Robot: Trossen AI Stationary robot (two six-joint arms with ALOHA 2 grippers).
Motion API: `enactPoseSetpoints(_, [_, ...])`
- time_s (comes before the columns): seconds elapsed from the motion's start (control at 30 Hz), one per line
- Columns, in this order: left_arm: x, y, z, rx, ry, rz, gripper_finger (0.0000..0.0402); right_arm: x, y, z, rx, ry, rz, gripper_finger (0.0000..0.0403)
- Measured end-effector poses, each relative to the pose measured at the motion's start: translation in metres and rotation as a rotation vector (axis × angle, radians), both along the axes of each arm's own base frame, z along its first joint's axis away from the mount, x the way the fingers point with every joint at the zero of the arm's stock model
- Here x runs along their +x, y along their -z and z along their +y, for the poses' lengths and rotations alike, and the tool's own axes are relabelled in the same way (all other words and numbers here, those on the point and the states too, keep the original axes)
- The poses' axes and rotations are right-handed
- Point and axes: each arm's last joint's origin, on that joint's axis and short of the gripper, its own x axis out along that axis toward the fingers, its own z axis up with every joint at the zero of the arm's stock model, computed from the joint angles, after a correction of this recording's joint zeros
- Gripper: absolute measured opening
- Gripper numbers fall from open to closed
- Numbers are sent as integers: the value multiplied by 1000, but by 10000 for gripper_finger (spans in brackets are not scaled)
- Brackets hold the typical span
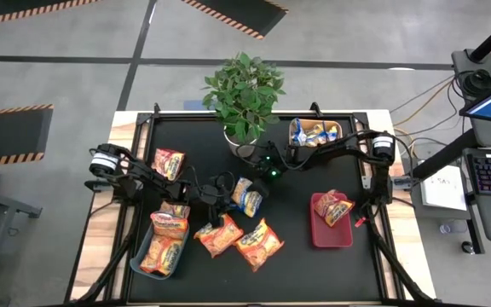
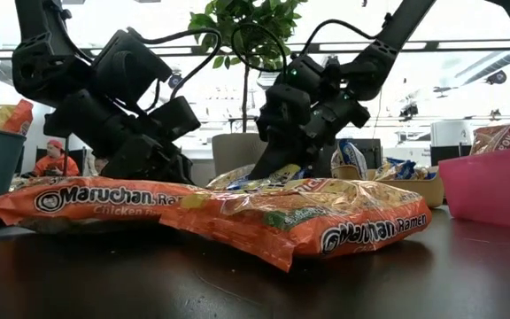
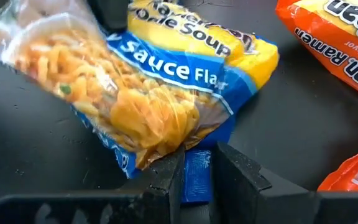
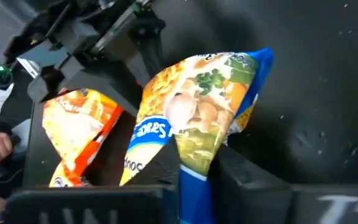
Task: Sort Maruchan noodles
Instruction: Put the blue noodle pack into the pink bin
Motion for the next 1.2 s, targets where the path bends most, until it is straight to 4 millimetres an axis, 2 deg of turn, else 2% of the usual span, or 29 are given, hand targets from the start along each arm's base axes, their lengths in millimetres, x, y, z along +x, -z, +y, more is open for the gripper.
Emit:
enactPoseSetpoints(0.13, [-4,-7,1,22,2,-8,74,-3,-11,2,1,-8,-3,14])
enactPoseSetpoints(0.37, [-15,-28,3,20,-4,-94,74,-11,-39,3,-22,6,-44,13])
enactPoseSetpoints(0.63, [-27,-59,4,37,20,-195,74,-37,-79,5,-175,152,4,13])
enactPoseSetpoints(0.77, [-32,-75,4,67,39,-251,74,-58,-106,9,-281,249,30,13])
enactPoseSetpoints(0.93, [-34,-90,4,102,61,-316,74,-94,-139,15,-395,401,80,13])
enactPoseSetpoints(1.07, [-36,-93,4,108,64,-331,74,-124,-159,20,-425,503,113,13])
enactPoseSetpoints(1.2, [-35,-92,4,108,64,-327,74,-149,-170,22,-454,598,154,13])
